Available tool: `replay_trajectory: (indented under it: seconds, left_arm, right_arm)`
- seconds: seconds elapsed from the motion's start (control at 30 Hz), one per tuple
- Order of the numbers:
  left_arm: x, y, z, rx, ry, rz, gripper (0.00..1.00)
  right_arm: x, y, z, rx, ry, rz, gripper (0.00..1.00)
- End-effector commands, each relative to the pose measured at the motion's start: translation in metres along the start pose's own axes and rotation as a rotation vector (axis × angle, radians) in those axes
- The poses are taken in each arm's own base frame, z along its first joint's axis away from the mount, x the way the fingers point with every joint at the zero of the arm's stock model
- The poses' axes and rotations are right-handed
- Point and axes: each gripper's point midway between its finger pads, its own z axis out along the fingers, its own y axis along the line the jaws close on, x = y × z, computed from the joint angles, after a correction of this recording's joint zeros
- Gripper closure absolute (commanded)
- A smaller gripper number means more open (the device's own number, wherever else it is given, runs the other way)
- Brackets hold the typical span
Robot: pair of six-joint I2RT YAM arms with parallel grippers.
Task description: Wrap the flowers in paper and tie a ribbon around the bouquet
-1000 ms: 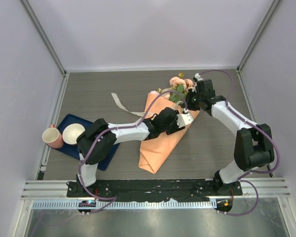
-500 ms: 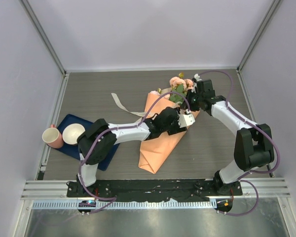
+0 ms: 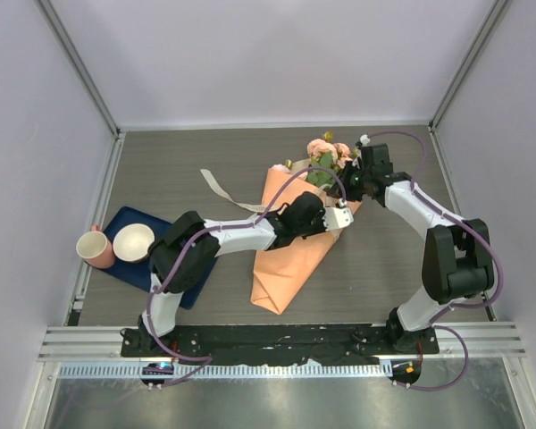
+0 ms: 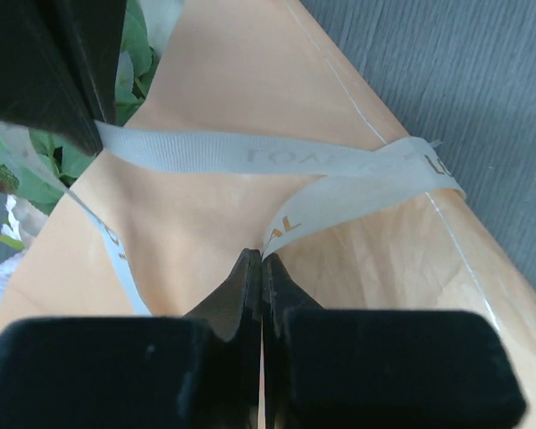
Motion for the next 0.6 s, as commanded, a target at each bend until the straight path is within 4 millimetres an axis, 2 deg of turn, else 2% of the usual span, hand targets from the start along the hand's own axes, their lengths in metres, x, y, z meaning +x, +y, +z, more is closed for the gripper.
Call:
replay_trajectory:
  seconds: [0.0,0.1,0.13,0.3,0.4,0.5,0.57]
  left_arm:
    - [-0.040,0.015,-0.031,-0.004,-0.121,-0.028,1.00]
    - [-0.042,0.013,-0.046,0.009,-0.133,-0.050,1.00]
    - [-0.042,0.005,-0.049,0.049,-0.140,-0.060,1.00]
    - [-0.042,-0.006,-0.065,0.113,-0.149,-0.074,1.00]
    - [-0.039,-0.007,-0.064,0.106,-0.146,-0.082,1.00]
    - [-0.043,-0.009,-0.061,0.128,-0.141,-0.089,1.00]
    - [-0.046,-0.003,-0.060,0.104,-0.148,-0.100,1.00]
  right_arm:
    - [-0.020,0.013,0.006,-0.074,-0.049,0.105,0.99]
    - [-0.025,0.027,0.011,-0.143,-0.058,0.166,0.99]
    - [-0.030,0.031,0.014,-0.170,-0.072,0.172,0.99]
    - [-0.031,0.031,0.030,-0.186,-0.060,0.228,1.00]
    - [-0.026,0.040,0.029,-0.214,-0.052,0.252,0.99]
    - [-0.007,0.039,0.028,-0.225,-0.038,0.318,0.99]
    - [0.008,0.039,0.027,-0.217,-0.015,0.338,0.99]
